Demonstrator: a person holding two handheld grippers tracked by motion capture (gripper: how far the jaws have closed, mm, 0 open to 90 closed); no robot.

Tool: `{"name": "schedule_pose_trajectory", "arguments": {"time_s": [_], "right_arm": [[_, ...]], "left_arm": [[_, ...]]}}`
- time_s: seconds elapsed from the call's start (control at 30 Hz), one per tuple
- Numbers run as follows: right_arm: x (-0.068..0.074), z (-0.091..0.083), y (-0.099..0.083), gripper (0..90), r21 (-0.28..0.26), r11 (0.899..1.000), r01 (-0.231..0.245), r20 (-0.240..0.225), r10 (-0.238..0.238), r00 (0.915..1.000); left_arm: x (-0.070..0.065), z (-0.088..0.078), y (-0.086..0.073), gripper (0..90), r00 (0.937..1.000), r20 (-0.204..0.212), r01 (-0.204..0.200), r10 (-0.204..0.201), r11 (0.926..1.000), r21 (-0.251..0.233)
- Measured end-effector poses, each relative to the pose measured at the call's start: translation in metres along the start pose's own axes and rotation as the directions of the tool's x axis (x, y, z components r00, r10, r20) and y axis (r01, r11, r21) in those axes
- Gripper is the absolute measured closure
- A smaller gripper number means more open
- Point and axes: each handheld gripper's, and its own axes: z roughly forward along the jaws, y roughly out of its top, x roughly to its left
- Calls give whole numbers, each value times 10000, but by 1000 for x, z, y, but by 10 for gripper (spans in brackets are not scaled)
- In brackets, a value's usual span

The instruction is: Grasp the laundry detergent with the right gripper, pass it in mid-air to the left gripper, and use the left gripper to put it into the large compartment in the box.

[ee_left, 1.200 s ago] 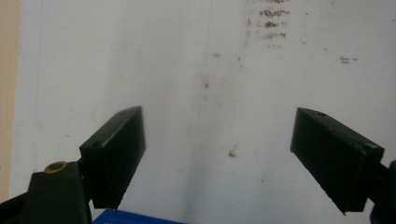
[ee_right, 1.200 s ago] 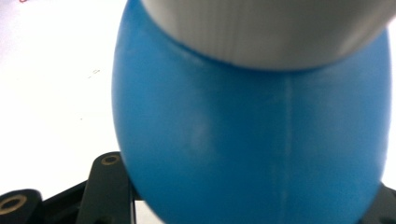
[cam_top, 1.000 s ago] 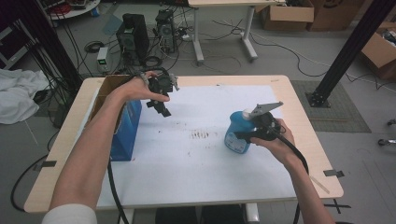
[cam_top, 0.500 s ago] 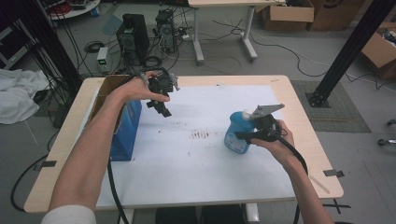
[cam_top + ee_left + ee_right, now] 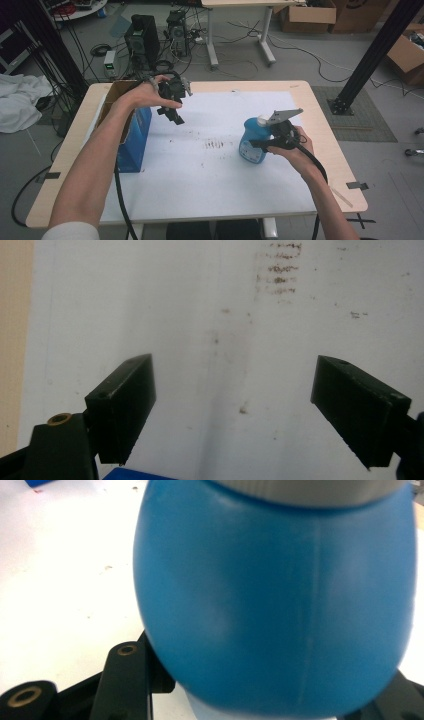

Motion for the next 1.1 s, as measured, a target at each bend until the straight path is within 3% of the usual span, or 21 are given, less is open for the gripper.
{"name": "schedule_pose_trajectory", "arguments": {"time_s": [0.17,0.27,0.33,0.43,0.67,0.73,0.77,0.8,0.83,0.87,0.93,0.97,1.0,1.03,1.07,1.1], "right_arm": [[3,-5,14,462,-72,9993,370,-207,-372,9991],[9,-10,32,463,48,9954,959,-443,-956,9944],[11,-11,37,463,72,9942,1077,-524,-1072,9929],[16,-14,56,462,-50,9894,1452,-946,-1450,9849],[22,-12,74,462,-70,9805,1964,-1440,-1954,9701],[24,-9,79,462,-1,9746,2241,-1589,-2212,9622],[26,-7,82,462,-24,9689,2473,-1734,-2440,9542],[26,-7,82,462,-24,9689,2473,-1734,-2440,9542],[27,-4,85,462,-78,9654,2608,-2019,-2570,9451],[27,-4,85,462,-78,9654,2608,-2019,-2570,9451],[30,-1,87,462,-115,9593,2823,-2334,-2771,9321],[34,2,89,461,-134,9529,3029,-2614,-2957,9188],[34,2,89,461,-134,9529,3029,-2614,-2957,9188],[38,5,91,461,-162,9469,3213,-2855,-3123,9061],[38,5,91,461,-162,9469,3213,-2855,-3123,9061],[42,9,92,461,-202,9427,3330,-3095,-3226,8945]], "left_arm": [[-4,-6,2,185,10000,4,-17,17,9996,-281],[-7,-11,5,185,9998,168,-49,57,9987,-516],[-9,-16,7,183,9997,191,-141,155,9974,-711],[-15,-22,10,181,9995,164,-264,280,9953,-930],[-31,-39,15,178,9967,133,-778,803,9877,-1358],[-35,-46,17,178,9955,125,-907,936,9846,-1495],[-39,-52,18,177,9936,151,-1081,1120,9808,-1626],[-39,-52,18,177,9936,151,-1081,1120,9808,-1626],[-43,-57,20,176,9924,220,-1152,1207,9787,-1699],[-43,-57,20,176,9924,220,-1152,1207,9787,-1699],[-47,-61,23,175,9915,327,-1188,1262,9777,-1733],[-49,-63,25,173,9908,361,-1219,1301,9770,-1752],[-52,-64,27,173,9903,449,-1217,1318,9759,-1811],[-54,-66,28,173,9893,538,-1232,1353,9747,-1866],[-57,-67,30,173,9876,599,-1311,1450,9725,-1924],[-63,-69,33,173,9856,737,-1356,1524,9712,-1959]]}}
